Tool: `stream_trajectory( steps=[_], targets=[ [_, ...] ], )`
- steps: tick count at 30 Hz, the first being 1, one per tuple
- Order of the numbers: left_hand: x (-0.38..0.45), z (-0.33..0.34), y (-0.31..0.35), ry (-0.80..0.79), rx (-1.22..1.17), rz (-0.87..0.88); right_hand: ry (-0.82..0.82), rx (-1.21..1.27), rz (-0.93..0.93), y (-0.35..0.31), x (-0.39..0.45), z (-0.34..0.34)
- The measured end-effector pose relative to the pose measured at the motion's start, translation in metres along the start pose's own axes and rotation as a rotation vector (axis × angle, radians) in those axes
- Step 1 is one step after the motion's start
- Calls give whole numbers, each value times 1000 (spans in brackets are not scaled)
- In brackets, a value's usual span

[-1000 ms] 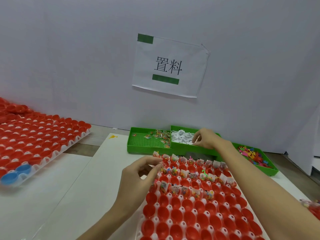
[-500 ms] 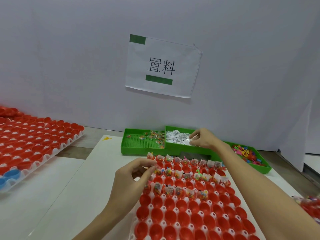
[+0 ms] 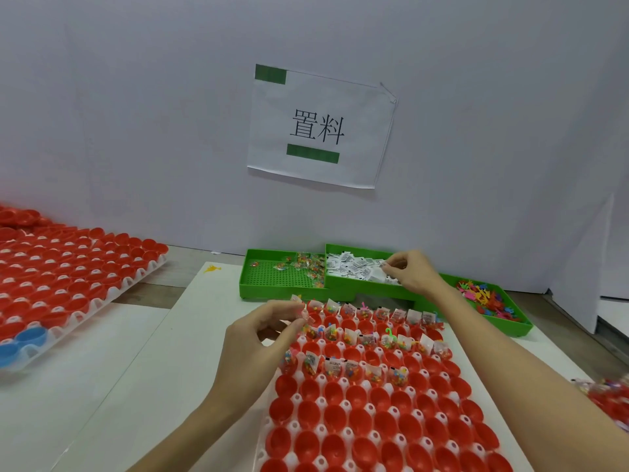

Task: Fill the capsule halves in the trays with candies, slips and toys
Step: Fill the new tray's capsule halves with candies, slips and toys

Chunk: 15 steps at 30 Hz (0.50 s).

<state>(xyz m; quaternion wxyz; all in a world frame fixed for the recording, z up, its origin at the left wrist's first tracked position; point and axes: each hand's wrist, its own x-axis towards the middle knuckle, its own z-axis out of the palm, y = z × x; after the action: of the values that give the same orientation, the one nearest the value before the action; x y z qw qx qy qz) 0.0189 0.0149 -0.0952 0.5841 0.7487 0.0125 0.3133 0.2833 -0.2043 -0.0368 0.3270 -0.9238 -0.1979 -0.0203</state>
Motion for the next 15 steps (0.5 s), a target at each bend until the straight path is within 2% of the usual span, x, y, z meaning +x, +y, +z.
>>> stream_trajectory(
  steps=[7,12,15],
  targets=[
    [0,-1,4,-14,-101,-72,114,-44,-8,5,-16,-6],
    [-2,1,12,-61,-114,-54,238,74,-66,-8,-45,-10],
    [-3,2,18,-99,-123,-33,160,148,-166,-32,-77,-13]
  ],
)
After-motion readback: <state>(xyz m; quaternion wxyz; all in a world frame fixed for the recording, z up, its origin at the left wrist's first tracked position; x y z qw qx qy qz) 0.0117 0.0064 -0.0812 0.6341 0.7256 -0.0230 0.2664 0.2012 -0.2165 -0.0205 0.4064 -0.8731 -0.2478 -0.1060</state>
